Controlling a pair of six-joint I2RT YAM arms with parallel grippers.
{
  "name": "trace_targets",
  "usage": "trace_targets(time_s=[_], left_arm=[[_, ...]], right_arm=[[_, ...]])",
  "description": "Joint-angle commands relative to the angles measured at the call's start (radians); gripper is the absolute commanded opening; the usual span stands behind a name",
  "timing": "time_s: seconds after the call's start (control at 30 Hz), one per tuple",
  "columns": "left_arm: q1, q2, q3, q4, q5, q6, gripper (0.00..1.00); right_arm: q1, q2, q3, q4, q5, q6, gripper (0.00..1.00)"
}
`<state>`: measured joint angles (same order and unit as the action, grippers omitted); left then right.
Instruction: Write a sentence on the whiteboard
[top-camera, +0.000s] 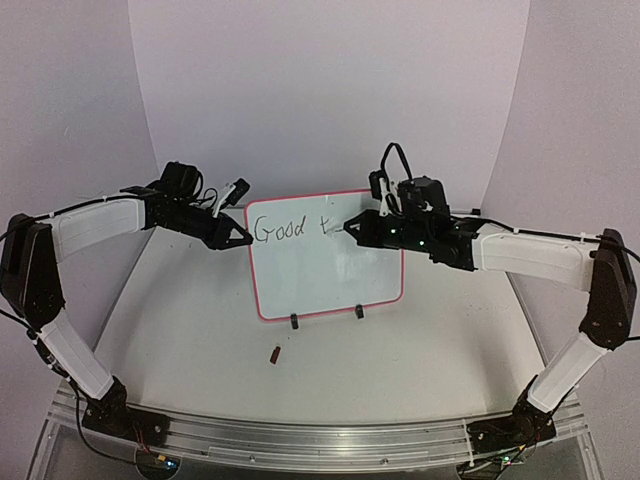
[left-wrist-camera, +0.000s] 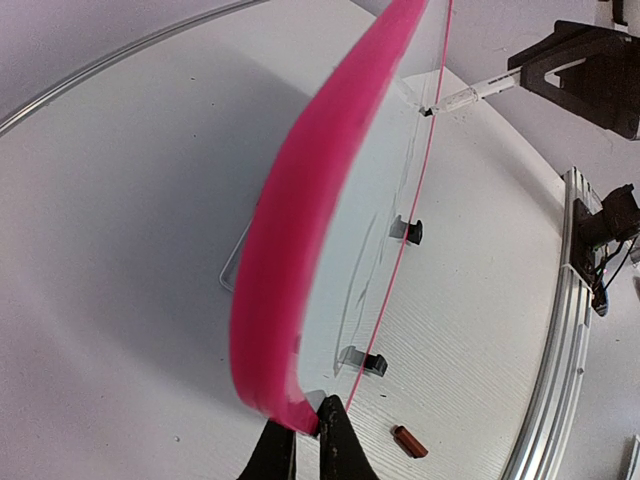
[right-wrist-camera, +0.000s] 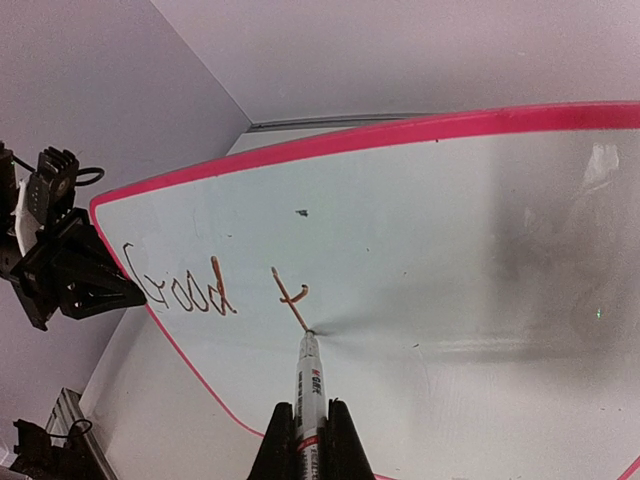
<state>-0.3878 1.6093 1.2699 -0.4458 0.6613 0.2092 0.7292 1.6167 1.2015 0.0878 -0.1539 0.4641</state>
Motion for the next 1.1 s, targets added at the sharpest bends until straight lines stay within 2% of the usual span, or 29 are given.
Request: trace_targets(time_s=[0.0, 0.43, 1.07], left_arm=[[-0.004, 0.016, 0.024, -0.022, -0.069, 0.037, 0.0], [-0.004, 0.017, 0.023, -0.022, -0.069, 0.038, 0.0], [-0.003, 0.024, 0.025, -0.025, -0.07, 0.038, 0.0]], right_arm=[[-0.002, -0.038, 0.002, -0.006, 0.036, -0.017, 0.0], [-0.002, -0.13, 0.007, -0.004, 0.027, -0.031, 0.0], [-0.017, -0.053, 0.073, 0.015, 0.027, -0.044, 0.0]])
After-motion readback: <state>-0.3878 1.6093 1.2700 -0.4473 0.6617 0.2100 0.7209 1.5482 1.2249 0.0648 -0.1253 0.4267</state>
